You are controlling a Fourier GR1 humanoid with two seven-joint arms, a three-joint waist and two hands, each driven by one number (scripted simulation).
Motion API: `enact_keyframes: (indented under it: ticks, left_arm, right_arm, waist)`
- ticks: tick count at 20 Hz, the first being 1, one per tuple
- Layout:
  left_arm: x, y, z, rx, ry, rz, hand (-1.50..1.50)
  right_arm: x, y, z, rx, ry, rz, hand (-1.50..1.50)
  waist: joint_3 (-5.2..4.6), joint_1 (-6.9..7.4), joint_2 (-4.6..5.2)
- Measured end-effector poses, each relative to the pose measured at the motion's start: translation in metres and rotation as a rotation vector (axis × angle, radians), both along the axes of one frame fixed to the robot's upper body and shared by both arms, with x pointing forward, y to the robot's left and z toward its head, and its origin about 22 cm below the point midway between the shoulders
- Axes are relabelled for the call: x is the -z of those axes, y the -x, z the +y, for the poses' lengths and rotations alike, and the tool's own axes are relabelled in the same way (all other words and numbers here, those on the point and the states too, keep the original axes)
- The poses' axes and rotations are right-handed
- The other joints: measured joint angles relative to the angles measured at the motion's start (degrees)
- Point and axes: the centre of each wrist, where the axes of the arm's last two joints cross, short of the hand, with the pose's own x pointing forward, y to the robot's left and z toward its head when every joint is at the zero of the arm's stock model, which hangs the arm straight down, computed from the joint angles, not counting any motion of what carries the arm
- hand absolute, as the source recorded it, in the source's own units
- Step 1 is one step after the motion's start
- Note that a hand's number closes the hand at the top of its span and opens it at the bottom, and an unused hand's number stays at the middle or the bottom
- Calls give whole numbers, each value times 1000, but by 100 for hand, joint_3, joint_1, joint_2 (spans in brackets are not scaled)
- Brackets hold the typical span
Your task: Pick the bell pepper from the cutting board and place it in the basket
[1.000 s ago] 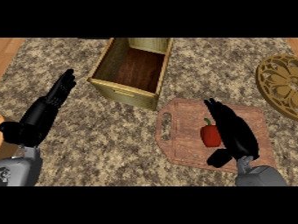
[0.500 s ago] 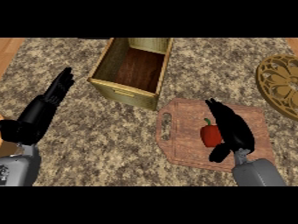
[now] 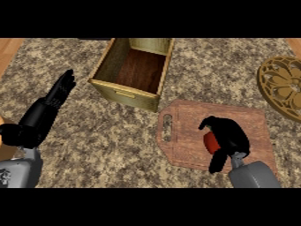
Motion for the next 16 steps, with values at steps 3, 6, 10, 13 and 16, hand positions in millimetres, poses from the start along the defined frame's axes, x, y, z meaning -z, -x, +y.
enact_keyframes:
  ticks: [3,6,10,13,16]
  left_arm:
    - [-1,1,2,-2,3,2,0]
    - [-3,-1,5,-7,3,-1,0]
    - [0,4,4,3,3,-1,0]
    - [-3,-1,3,7,4,-3,0]
    - [-2,-6,-6,39,5,-2,0]
  right_arm:
    - [2,-5,2,-14,12,-4,150]
    - [6,0,-2,-64,34,-25,150]
    - [10,-1,5,-110,96,-70,150]
    - [4,3,34,-131,104,-109,150]
    - [-13,8,87,-139,92,-147,150]
  waist:
    - [-9,0,-9]
    - [-9,8,-21]
    - [-31,4,-33]
    - [-32,9,-24]
    - [3,192,20]
